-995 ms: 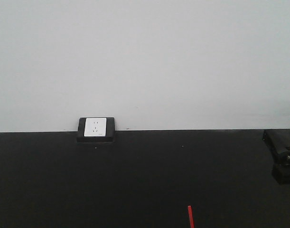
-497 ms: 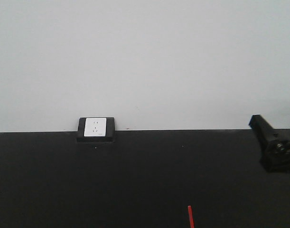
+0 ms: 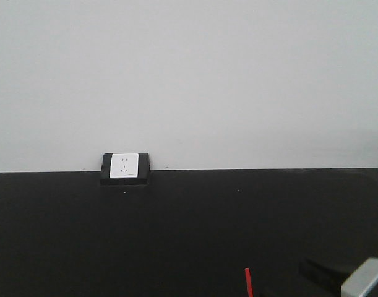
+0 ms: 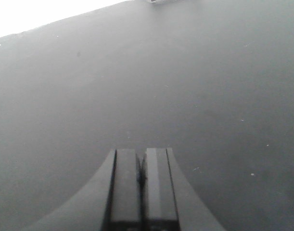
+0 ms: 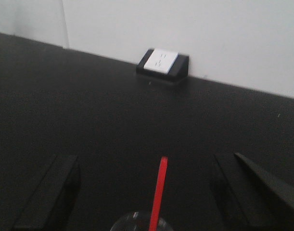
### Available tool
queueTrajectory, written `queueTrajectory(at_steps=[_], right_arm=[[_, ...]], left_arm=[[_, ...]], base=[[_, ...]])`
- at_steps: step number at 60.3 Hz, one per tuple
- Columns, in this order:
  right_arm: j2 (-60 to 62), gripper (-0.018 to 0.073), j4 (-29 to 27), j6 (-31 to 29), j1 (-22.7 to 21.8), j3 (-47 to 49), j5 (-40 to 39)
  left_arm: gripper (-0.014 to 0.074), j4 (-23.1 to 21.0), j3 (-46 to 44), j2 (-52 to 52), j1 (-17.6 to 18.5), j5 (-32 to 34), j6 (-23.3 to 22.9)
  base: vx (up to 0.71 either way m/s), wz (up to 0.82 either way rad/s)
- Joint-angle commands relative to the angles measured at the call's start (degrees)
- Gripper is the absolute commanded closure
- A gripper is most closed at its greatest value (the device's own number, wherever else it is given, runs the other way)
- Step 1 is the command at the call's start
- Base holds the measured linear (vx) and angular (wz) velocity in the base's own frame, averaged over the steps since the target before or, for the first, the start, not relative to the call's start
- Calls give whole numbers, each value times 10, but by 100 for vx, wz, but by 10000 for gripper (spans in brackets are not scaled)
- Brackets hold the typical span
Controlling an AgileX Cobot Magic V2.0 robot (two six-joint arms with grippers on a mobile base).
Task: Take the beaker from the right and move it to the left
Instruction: 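Close the right gripper around the glass beaker and lift it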
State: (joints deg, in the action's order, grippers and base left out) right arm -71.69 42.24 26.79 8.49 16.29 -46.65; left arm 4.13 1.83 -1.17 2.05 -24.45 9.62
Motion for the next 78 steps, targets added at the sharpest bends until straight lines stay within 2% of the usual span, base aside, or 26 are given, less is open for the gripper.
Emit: queueTrajectory(at_steps=[1, 9, 20, 35, 53, 78], right_arm=[[-1, -25, -27, -34, -1, -35, -78], [-23, -25, -63, -81, -1, -86, -107], [-87, -25, -97, -126, -1, -104, -159], [-224, -25, -133, -155, -1, -104, -304], [-333, -25, -88, -182, -1, -45, -304], [-369, -25, -49, -182, -1, 42, -304]], left_arm=[[603, 0, 11, -4, 4, 44, -1], [603, 0, 11, -4, 4, 44, -1], [603, 0, 11, -4, 4, 44, -1], [603, 0, 11, -4, 4, 44, -1], [603, 0, 11, -4, 4, 44, -1], [603, 0, 11, -4, 4, 44, -1]], base=[[0, 0], [0, 0], [0, 0], [0, 0], [0, 0], [0, 0]])
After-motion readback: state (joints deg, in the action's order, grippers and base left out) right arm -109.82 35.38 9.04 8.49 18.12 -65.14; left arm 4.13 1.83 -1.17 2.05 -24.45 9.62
